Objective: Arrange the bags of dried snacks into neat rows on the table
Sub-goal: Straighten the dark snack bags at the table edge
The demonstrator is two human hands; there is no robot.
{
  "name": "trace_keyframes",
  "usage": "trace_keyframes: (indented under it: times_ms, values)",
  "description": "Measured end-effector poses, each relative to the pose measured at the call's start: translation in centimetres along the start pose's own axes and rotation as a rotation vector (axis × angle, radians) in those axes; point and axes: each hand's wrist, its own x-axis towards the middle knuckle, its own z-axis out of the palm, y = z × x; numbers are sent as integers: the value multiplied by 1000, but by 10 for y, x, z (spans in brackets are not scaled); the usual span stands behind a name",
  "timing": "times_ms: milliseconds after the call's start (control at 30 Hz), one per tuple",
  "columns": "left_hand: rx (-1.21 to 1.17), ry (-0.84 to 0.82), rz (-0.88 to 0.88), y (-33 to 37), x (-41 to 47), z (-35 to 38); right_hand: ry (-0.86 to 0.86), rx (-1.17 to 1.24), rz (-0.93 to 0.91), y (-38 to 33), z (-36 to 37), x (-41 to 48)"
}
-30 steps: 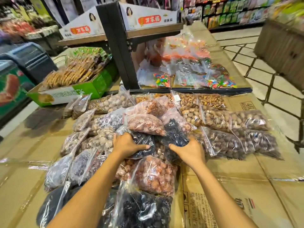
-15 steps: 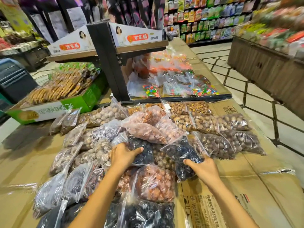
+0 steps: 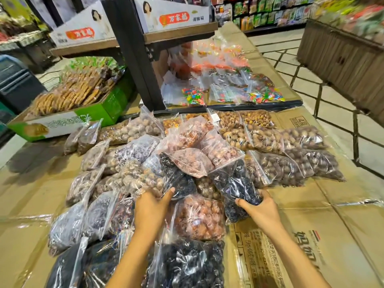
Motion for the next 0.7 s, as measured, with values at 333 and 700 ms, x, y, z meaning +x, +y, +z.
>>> trace_keyframes:
  times_ms: [333, 700]
  values:
    - [-405, -92, 81, -4, -16, 5, -95, 31, 10, 22, -1, 5]
    - [-913, 38, 160, 42, -20, -59, -146, 230, 57, 15, -12, -25]
